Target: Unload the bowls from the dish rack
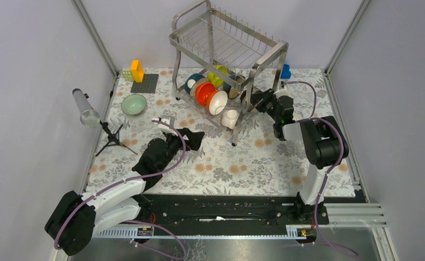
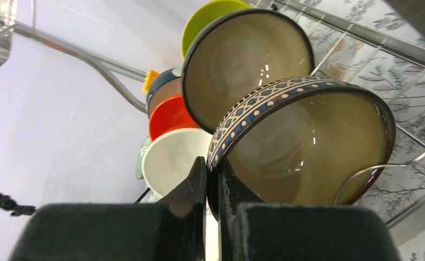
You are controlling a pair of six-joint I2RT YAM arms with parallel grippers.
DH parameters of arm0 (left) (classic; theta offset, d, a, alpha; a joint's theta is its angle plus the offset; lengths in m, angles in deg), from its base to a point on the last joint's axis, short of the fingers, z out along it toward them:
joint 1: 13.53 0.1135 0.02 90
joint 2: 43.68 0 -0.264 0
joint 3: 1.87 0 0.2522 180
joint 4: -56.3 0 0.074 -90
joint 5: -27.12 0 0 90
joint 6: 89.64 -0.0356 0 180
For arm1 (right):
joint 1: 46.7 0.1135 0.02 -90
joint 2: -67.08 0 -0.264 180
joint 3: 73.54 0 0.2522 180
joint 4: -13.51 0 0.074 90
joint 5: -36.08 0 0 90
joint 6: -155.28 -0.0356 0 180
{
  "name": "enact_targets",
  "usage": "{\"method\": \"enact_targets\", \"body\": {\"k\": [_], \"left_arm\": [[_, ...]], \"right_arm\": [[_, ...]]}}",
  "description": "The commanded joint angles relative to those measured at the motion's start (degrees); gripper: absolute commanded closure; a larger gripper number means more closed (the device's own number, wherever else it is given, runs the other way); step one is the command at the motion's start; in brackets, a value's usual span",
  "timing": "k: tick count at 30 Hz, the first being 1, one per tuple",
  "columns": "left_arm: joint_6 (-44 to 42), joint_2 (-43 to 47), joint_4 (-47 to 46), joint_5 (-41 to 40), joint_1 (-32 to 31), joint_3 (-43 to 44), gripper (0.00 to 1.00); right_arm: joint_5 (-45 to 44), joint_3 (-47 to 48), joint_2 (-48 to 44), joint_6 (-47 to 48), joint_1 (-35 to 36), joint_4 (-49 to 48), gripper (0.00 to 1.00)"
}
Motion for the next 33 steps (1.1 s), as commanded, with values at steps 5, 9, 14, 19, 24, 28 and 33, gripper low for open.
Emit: {"method": "enact_targets", "body": {"k": [5, 9, 14, 19, 24, 28, 33], "left_arm": [[-0.90, 0.19, -4.07, 0.94, -0.14, 0.15, 0.05], [-1.00, 0.65, -3.68, 0.72, -0.14, 0.16, 0.05], [-1.00, 0.72, -3.72, 0.55, -0.14, 0.06, 0.05], [-0.99, 0.09, -3.72, 0.51, -0.14, 0.24, 0.05], [-1.25, 0.32, -3.52, 0.16, -0.14, 0.24, 0.05], [-1.51, 0.97, -3.25, -0.28, -0.18, 0.18, 0.05], [-1.60, 1.73, -2.85, -0.60, -0.14, 0.17, 0.05]], "right_arm": [[11.51, 1.08, -0.60, -6.78, -0.15, -26.55, 1.00], [13.00, 0.92, -0.84, -7.96, -0.72, -28.32, 1.00], [13.66, -1.17, -3.90, -7.68, -0.91, -27.33, 1.00], [13.27, -6.20, -9.41, -5.29, -1.22, -23.65, 1.00], [13.36, -11.24, -16.26, -0.80, -1.30, -16.78, 1.00], [11.65, -14.70, -23.88, 3.99, -1.27, -7.53, 1.00], [3.54, -17.19, -35.45, 13.63, -1.26, 12.97, 1.00]]}}
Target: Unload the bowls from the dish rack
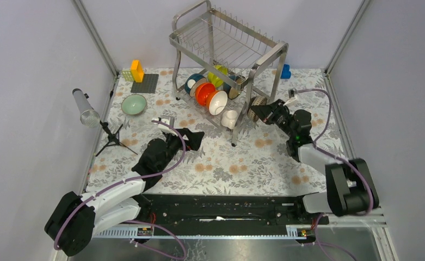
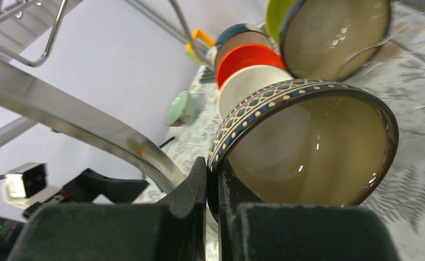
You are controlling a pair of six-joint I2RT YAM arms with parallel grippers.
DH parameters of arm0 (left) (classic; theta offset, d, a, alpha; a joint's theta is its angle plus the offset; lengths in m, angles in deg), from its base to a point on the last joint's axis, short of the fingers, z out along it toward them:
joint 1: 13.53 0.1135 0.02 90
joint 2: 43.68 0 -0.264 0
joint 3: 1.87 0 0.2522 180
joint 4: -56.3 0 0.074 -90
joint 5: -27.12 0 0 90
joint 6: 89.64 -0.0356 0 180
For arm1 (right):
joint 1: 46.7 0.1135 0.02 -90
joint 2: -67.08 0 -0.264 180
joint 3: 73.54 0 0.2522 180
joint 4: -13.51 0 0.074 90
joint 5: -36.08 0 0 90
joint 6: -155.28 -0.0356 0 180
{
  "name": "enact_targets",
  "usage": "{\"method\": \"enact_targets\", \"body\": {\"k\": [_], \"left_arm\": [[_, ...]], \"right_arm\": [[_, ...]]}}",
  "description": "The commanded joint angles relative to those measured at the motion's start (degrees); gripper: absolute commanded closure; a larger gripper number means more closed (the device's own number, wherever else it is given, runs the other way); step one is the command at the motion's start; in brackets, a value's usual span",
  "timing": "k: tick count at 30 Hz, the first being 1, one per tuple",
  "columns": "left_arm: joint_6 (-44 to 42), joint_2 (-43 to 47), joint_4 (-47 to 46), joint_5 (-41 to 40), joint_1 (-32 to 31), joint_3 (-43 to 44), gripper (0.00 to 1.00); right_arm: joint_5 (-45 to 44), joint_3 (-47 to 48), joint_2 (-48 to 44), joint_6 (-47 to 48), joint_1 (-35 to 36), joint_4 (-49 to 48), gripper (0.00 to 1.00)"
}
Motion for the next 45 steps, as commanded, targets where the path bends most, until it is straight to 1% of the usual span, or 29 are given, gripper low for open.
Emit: {"method": "enact_targets", "body": {"k": [1, 2, 6, 11, 14, 18, 21, 23, 28, 30, 33, 39, 45], "left_arm": [[-1.04, 1.62, -2.83, -0.70, -0.14, 0.15, 0.05], [-1.04, 1.63, -2.86, -0.68, -0.09, 0.15, 0.05], [-0.95, 1.34, -2.90, -0.63, -0.14, 0.23, 0.05], [-1.23, 1.16, -2.74, -0.74, -0.14, 0.28, 0.05], [-1.38, 1.14, -2.65, -0.60, -0.14, 0.41, 0.05], [-1.47, 1.15, -2.49, -0.62, -0.09, 0.59, 0.05], [-1.39, 1.21, -2.43, -0.59, -0.14, 0.59, 0.05], [-1.44, 1.30, -2.42, -0.72, -0.12, 0.61, 0.05], [-1.39, 1.56, -2.02, -0.75, -0.14, 0.68, 0.05], [-1.31, 1.75, -1.95, -0.66, -0.12, 0.76, 0.05], [-1.21, 1.81, -1.81, -0.61, -0.14, 0.85, 0.05], [-1.22, 1.73, -1.36, -0.58, -0.11, 1.03, 0.05], [-1.23, 2.27, -1.24, -0.73, -0.14, 0.94, 0.05]], "right_arm": [[-9.09, -0.76, -12.26, 11.55, -0.20, 16.13, 1.00], [-11.49, -1.33, -14.60, 13.07, -0.19, 20.40, 1.00], [-21.70, -3.30, -23.83, 16.46, -0.23, 30.68, 1.00], [-33.44, -2.71, -29.85, 17.38, -0.23, 40.42, 1.00], [-36.14, -1.11, -30.63, 19.01, -0.20, 44.36, 1.00], [-37.68, 1.88, -30.33, 21.04, -0.19, 48.84, 1.00], [-36.33, 6.17, -28.48, 23.30, -0.19, 54.33, 1.00], [-34.16, 10.53, -26.23, 24.69, -0.19, 60.55, 1.00], [-25.20, 26.78, -17.65, 29.00, -0.16, 81.81, 1.00], [-25.21, 32.32, -12.37, 30.43, -0.19, 89.56, 1.00], [-29.07, 38.29, -6.77, 32.57, -0.15, 97.82, 1.00], [-38.06, 43.79, -1.79, 34.45, 0.23, 104.88, 1.00], [-42.27, 46.28, -1.33, 35.71, 0.46, 107.14, 1.00]]}}
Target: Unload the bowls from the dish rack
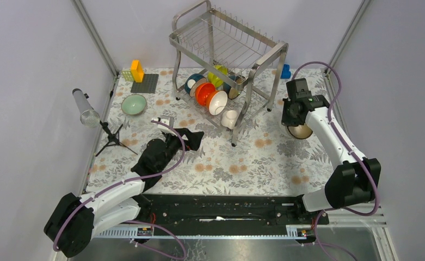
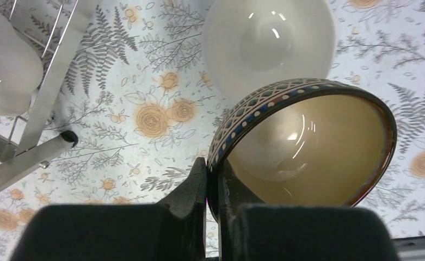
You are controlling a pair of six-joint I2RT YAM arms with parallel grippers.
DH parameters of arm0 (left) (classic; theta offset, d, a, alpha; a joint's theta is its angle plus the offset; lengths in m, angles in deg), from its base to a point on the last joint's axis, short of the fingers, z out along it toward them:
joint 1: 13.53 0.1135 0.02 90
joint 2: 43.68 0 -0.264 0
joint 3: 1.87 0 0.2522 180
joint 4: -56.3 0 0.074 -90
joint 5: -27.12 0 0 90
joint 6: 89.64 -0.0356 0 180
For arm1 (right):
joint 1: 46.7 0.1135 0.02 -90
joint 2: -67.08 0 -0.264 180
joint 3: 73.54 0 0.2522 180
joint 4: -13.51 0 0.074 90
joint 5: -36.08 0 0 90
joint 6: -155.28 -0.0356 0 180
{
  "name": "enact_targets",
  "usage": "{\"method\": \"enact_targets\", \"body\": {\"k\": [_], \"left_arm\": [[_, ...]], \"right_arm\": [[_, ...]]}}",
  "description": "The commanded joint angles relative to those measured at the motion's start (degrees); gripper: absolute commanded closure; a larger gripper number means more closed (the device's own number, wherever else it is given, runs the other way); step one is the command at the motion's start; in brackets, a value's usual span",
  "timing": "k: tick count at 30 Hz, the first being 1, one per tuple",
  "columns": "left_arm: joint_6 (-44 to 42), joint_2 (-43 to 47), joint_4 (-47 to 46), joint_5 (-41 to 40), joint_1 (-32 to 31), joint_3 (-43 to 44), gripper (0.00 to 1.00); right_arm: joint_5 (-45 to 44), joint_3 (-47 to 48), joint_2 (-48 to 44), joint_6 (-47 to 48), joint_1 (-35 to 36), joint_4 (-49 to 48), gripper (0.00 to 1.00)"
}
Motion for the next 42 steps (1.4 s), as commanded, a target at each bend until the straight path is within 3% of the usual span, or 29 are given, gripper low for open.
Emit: {"method": "enact_targets", "body": {"k": [1, 13, 17, 25, 36, 42], "left_arm": [[-0.54, 1.35, -1.79, -0.54, -0.18, 0.94, 0.05], [-0.53, 1.52, -1.52, -0.90, -0.14, 0.93, 0.05], [-0.62, 1.46, -1.43, -1.20, -0.14, 0.94, 0.05], [-0.55, 1.45, -1.43, -1.40, -0.14, 0.85, 0.04], [-0.64, 1.29, -1.17, -1.74, -0.14, 1.02, 0.04], [-0.67, 1.37, -0.91, -2.03, -0.14, 1.11, 0.04]], "right_arm": [[-5.87, 5.53, -1.38, 2.66, 0.38, 2.04, 1.00], [-4.97, 5.95, -1.21, 2.98, 0.84, 3.08, 1.00], [-0.40, 4.70, -1.42, 2.21, 1.82, 2.18, 1.00], [0.39, -3.75, -3.46, 0.87, 12.62, -3.08, 1.00], [8.36, -10.47, -2.10, 0.36, 16.27, -9.99, 1.00], [6.90, -10.52, 1.78, -0.11, 19.36, -13.45, 1.00]]}}
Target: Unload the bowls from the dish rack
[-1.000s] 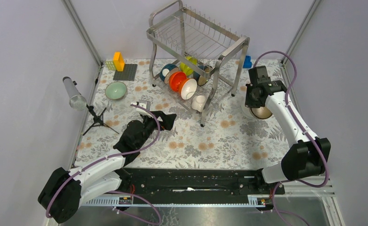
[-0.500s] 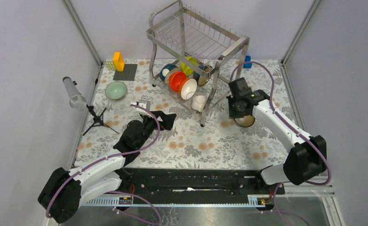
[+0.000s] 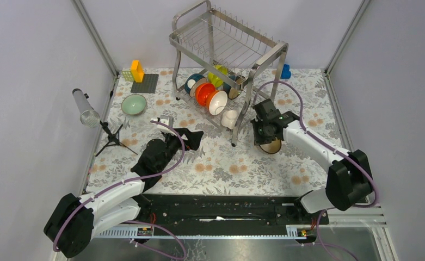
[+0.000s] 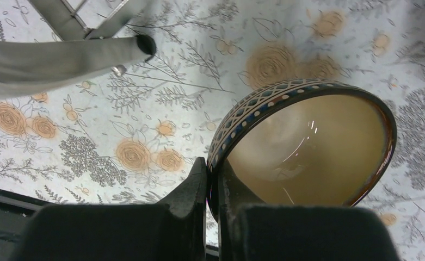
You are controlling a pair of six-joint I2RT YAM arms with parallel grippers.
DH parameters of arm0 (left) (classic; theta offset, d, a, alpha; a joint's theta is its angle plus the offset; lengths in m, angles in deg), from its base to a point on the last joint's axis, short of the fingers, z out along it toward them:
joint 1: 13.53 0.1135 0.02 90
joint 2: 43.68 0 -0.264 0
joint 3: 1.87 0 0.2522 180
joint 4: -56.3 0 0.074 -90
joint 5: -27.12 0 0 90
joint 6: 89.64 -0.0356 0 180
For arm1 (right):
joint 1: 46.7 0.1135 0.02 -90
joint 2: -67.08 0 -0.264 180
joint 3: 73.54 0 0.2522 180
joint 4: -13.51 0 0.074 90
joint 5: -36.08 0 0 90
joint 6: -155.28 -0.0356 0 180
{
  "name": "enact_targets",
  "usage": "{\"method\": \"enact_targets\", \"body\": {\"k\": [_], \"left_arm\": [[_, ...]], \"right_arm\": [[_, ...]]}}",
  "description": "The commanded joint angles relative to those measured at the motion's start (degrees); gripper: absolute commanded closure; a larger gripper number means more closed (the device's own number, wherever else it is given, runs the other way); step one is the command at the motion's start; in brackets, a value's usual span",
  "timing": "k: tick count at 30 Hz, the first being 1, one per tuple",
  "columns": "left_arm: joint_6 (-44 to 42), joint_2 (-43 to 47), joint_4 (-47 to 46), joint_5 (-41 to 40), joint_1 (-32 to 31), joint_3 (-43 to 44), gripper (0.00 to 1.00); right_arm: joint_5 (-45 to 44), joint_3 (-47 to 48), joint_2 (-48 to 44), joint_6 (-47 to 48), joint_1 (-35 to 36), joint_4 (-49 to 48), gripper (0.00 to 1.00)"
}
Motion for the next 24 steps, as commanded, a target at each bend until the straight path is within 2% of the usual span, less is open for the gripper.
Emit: {"method": "enact_targets", "body": {"k": [1, 6, 8, 12, 14, 17, 20, 24], "left_arm": [[-0.75, 1.00, -0.95, -1.34, -0.14, 1.11, 0.04], [-0.79, 1.07, -0.81, -1.27, -0.14, 1.11, 0.04], [-0.80, 1.13, -0.79, -1.28, -0.14, 1.11, 0.04], [-0.81, 1.41, -0.63, -1.36, -0.14, 1.11, 0.04], [-0.80, 1.47, -0.60, -1.42, -0.14, 1.11, 0.04], [-0.80, 1.62, -0.60, -1.45, -0.14, 1.04, 0.04], [-0.74, 1.55, -0.60, -1.32, -0.14, 1.03, 0.04], [-0.72, 1.56, -0.53, -1.23, -0.14, 1.07, 0.04]], "right_arm": [[-1.41, 0.95, 2.59, -0.48, 2.45, -6.16, 1.00], [-5.23, 1.79, 6.55, -0.19, 4.18, -7.51, 0.94], [-6.06, 1.95, 7.77, -0.11, 4.58, -7.42, 0.88], [-6.85, -0.07, 6.22, -0.27, 4.87, -9.96, 0.68], [-7.18, -2.54, 2.90, -0.65, 4.87, -12.77, 0.55], [-7.07, -6.55, -3.57, -1.13, 4.93, -17.41, 0.41], [-8.20, -9.44, -9.37, -2.22, 4.93, -20.95, 0.38], [-12.61, -11.44, -14.76, -4.99, 4.87, -24.56, 0.46]]}}
